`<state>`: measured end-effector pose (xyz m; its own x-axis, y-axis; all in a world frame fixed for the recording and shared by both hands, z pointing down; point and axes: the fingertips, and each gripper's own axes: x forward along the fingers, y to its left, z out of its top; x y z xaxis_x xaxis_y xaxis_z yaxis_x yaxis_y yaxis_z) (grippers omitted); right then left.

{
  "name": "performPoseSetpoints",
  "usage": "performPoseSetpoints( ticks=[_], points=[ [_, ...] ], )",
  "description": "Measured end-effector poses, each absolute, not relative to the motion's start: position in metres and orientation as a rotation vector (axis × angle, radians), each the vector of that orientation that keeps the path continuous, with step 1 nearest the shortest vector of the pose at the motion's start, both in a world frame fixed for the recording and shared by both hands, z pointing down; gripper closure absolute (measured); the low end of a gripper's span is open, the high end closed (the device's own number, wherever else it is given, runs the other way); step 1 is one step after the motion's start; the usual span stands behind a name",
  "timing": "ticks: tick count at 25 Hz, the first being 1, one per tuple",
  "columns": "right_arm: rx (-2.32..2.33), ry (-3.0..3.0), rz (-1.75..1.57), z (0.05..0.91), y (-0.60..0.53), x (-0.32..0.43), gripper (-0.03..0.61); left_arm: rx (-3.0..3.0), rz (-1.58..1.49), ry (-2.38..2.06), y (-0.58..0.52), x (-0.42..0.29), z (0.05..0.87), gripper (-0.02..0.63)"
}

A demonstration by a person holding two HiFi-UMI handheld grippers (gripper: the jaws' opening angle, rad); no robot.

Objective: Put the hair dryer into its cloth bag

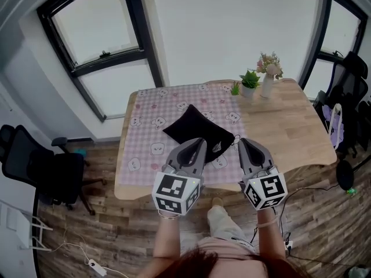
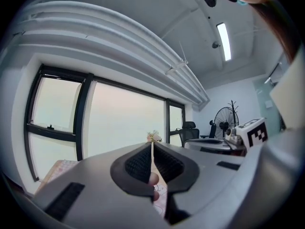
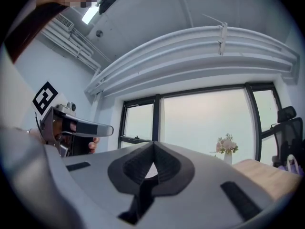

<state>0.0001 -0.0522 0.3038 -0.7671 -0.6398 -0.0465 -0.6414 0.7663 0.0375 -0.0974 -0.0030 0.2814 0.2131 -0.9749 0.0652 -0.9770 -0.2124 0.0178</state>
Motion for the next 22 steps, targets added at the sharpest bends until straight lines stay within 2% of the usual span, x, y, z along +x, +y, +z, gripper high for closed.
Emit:
performPoseSetpoints(
  ticks=[22],
  points=[
    [-0.951, 2.933, 0.089, 0.283, 0.016, 0.029, 0.580, 2.388, 0.100, -2.031, 0.074, -0.080, 0.271, 0.595]
  ],
)
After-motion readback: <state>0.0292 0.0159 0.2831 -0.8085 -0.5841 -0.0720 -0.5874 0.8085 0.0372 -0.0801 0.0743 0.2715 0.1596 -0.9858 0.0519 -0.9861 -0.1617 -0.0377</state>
